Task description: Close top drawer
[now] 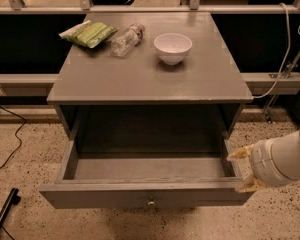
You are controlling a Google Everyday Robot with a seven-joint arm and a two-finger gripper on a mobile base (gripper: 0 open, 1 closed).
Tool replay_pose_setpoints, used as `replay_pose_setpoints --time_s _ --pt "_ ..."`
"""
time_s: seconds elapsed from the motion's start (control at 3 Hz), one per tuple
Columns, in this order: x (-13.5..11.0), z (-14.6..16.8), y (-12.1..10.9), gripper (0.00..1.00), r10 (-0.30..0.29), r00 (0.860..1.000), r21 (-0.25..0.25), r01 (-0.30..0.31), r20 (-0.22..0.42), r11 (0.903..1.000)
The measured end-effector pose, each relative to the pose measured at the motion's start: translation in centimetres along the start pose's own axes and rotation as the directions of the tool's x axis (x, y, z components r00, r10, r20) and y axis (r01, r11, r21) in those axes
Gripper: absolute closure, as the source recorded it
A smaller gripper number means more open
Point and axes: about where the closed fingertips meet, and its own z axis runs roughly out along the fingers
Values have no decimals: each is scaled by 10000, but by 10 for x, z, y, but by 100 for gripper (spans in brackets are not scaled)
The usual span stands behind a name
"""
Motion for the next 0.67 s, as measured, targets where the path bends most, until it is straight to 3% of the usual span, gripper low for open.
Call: replay_pose_setpoints --time_s 0.33,0.67 --pt "-2 23 13 65 -544 9984 -84 546 149 9985" --pt "-3 21 12 88 -565 9983 -71 566 129 9984"
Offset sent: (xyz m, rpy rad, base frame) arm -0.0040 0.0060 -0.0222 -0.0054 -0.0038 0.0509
